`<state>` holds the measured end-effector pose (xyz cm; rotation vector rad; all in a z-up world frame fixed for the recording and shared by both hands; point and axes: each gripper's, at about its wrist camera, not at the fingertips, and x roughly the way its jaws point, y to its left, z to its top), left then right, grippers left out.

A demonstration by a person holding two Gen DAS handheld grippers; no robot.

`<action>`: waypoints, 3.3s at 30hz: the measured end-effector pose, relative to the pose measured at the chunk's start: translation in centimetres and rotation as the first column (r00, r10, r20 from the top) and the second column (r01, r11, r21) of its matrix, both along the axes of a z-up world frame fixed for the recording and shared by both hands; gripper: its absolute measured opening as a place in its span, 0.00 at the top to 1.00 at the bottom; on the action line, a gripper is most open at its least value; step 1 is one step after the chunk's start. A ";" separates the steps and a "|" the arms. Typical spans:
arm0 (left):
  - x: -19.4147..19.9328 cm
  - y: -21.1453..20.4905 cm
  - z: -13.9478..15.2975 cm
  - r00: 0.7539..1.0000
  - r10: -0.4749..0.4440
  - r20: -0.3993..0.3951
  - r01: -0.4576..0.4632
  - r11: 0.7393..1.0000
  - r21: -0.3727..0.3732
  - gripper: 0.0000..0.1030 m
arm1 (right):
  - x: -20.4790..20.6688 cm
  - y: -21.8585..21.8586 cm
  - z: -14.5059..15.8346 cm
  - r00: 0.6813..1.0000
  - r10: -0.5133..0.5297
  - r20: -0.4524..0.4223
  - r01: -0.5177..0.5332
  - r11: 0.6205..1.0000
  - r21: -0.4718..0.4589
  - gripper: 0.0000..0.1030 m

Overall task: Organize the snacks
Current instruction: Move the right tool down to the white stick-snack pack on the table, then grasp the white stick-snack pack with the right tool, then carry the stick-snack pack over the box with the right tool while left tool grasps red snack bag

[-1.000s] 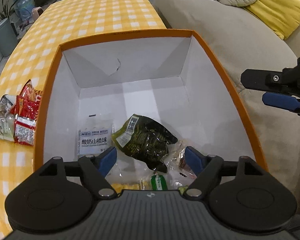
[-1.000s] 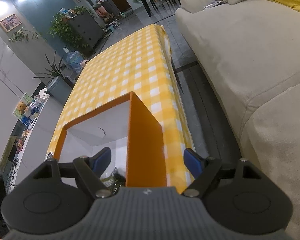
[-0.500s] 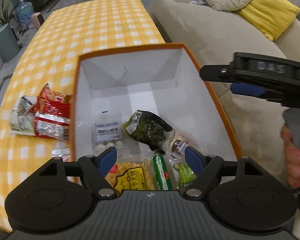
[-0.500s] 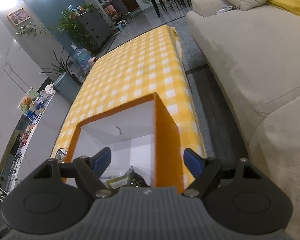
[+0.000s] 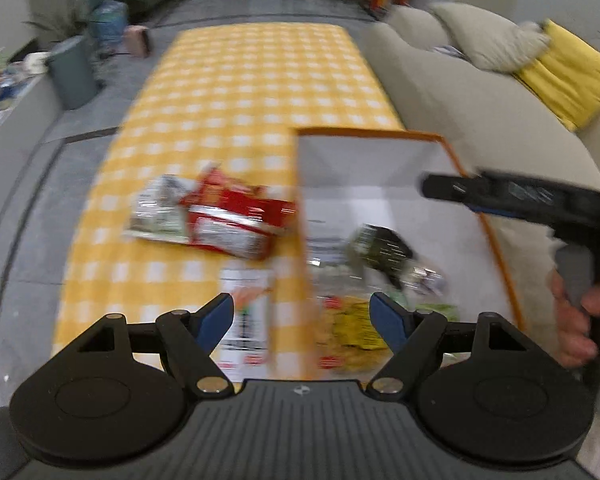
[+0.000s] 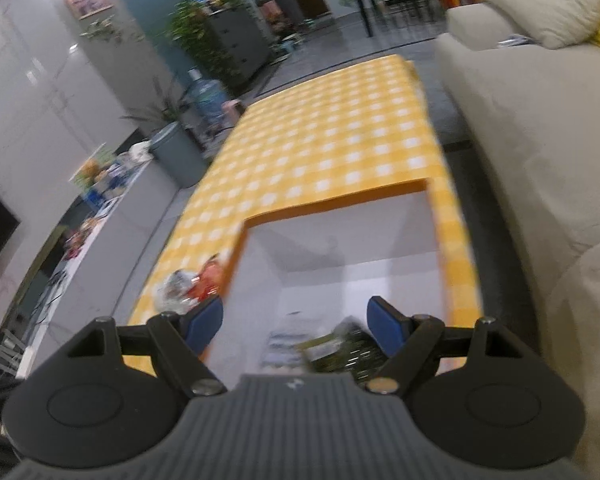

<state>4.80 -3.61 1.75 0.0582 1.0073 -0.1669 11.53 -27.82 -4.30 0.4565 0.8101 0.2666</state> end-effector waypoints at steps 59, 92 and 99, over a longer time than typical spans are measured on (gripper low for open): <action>1.8 20.8 -5.7 0.911 0.410 -0.049 -0.411 0.893 -0.184 0.12 | -5.3 32.7 -13.8 0.994 -0.105 -0.010 0.088 0.878 -0.470 0.36; 2.0 23.1 -6.1 0.881 0.467 -0.076 -0.472 0.856 -0.210 0.12 | -3.5 31.4 -11.6 0.980 -0.018 0.198 0.093 0.923 -0.373 0.54; 1.8 23.4 -6.0 0.905 0.420 -0.071 -0.419 0.850 -0.319 0.12 | -3.9 30.7 -8.5 0.970 -0.011 0.243 0.096 0.935 -0.342 0.54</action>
